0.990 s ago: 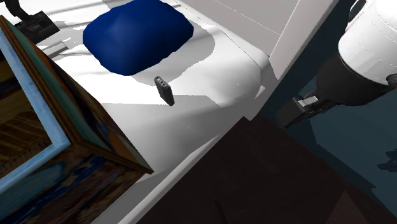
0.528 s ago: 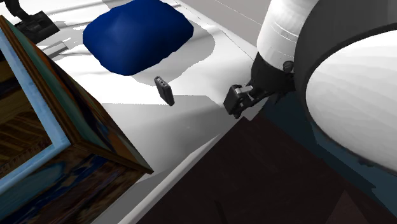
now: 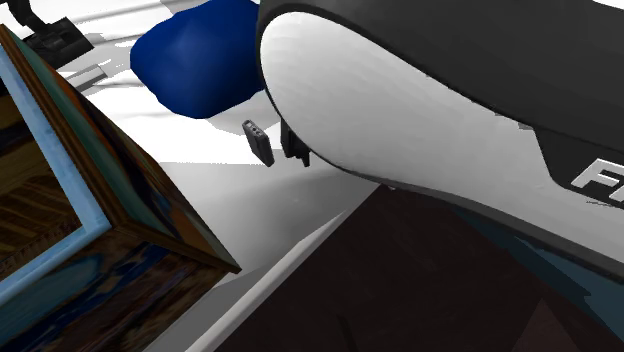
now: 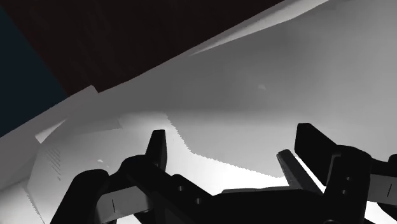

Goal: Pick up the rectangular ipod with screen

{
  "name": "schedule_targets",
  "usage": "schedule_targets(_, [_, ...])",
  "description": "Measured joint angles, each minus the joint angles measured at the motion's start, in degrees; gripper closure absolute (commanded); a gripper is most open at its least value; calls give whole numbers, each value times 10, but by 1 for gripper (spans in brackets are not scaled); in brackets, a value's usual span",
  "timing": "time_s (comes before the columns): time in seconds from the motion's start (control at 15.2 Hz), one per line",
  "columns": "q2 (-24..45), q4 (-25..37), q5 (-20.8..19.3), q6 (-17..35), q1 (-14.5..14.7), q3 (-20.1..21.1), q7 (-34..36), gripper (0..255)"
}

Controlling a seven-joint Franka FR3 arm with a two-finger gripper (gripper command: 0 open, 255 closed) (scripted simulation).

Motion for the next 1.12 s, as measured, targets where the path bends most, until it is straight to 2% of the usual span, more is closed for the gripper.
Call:
schedule_targets(0.2, [69,64,-23,2,11,15,36,0])
schedule_targets(0.66, [239,252,-84,-26,63,30,110,0])
schedule_targets(0.79, [254,264,-89,-25,67,29,114,0])
schedule_targets(1.12, [255,227,-90,13,65,28,117,0])
